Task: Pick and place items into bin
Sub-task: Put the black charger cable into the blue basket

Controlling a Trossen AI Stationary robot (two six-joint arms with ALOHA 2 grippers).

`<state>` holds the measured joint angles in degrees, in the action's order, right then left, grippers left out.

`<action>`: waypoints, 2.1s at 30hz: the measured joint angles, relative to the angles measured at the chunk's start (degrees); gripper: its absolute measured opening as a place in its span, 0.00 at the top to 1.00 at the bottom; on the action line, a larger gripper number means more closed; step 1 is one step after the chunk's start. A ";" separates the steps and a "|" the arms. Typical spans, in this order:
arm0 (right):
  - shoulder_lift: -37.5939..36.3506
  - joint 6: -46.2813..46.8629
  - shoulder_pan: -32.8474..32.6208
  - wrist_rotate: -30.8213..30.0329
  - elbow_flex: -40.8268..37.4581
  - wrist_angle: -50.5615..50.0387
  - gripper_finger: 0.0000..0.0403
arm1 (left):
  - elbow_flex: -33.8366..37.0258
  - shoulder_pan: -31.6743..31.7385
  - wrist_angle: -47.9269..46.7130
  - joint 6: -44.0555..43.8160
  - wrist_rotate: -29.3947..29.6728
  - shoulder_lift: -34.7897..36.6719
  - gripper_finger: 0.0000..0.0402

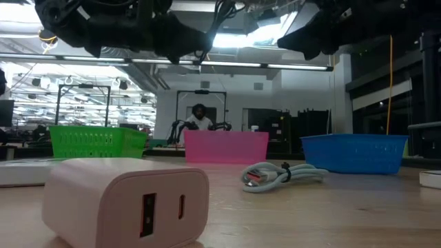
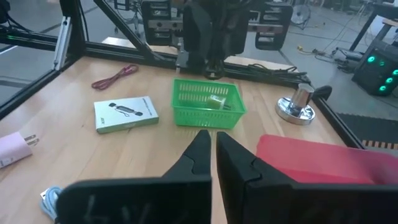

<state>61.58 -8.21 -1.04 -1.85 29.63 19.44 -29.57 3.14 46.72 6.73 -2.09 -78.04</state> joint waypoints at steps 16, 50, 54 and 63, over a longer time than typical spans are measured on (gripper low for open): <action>7.66 -1.55 0.09 0.00 -0.01 16.14 0.67 | -0.36 0.00 3.29 0.01 1.20 -0.63 0.94; 14.47 -7.52 0.11 -0.09 5.18 22.82 0.50 | -13.83 0.76 5.27 3.08 -2.56 -16.09 0.94; 14.45 -7.53 0.11 -2.06 5.18 22.82 0.59 | -13.83 0.73 4.66 3.07 -2.56 -15.85 0.94; 14.40 -10.55 0.07 -2.88 5.17 22.46 0.95 | -13.78 0.71 4.30 2.88 -2.35 -15.82 0.90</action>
<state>75.99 -18.76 -0.97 -4.73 34.80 41.90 -43.35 3.84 51.02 9.61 -4.43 -93.86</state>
